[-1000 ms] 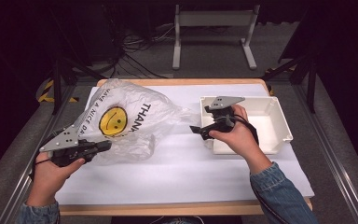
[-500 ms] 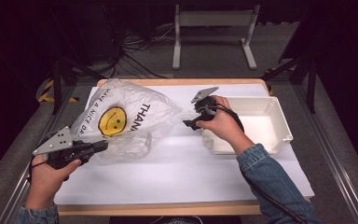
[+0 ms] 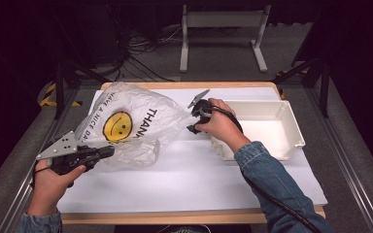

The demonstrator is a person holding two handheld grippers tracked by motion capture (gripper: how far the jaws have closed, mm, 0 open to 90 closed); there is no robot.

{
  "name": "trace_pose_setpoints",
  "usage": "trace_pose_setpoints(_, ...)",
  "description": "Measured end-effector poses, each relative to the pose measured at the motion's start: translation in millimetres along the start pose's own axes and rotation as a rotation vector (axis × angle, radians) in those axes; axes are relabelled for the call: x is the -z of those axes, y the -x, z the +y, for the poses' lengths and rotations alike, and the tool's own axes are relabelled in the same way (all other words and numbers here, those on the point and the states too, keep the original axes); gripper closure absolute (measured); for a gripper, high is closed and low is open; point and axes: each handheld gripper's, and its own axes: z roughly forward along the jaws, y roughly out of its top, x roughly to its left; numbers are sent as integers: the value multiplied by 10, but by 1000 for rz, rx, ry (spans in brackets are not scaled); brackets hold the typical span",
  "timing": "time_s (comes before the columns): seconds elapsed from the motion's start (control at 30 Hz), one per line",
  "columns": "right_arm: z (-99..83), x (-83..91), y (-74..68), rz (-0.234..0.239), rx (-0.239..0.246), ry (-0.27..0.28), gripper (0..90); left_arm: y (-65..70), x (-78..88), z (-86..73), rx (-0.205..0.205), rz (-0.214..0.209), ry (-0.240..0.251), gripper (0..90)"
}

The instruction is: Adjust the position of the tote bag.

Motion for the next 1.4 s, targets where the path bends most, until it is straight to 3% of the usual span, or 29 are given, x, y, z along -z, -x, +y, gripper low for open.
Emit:
trace_pose_setpoints(0.07,19,-12,14,0,10,-31,394,-2,-4,-1,-1,1,0,877)
trace_pose_setpoints(0.2,33,31,16,-2,-2,-81,717,-7,-2,-7,1,3,-1,877)
trace_pose_setpoints(0.27,29,81,8,8,-19,-69,837,-5,-4,-7,0,3,0,876)
trace_pose_setpoints(0.33,24,151,-3,21,-37,-44,886,-3,-8,-2,-8,0,-4,877)
trace_pose_setpoints(0.53,-11,388,-48,61,-87,9,900,14,-34,13,-32,9,-14,861)
trace_pose_setpoints(0.57,-38,510,-79,75,-103,32,900,19,-45,21,-41,6,-18,864)
trace_pose_setpoints(0.63,-50,552,-90,82,-111,35,900,22,-52,25,-47,4,-21,865)
trace_pose_setpoints(0.7,-119,718,-145,106,-158,53,900,24,-69,30,-57,-2,-22,867)
trace_pose_setpoints(1.0,-390,1153,-361,138,-227,64,900,18,-115,44,-84,-19,-29,869)
trace_pose_setpoints(1.23,-563,1427,-606,176,-223,75,900,8,-110,60,-100,-26,-24,869)
trace_pose_setpoints(1.4,-609,1546,-685,200,-221,104,900,-6,-75,77,-107,-11,-6,870)
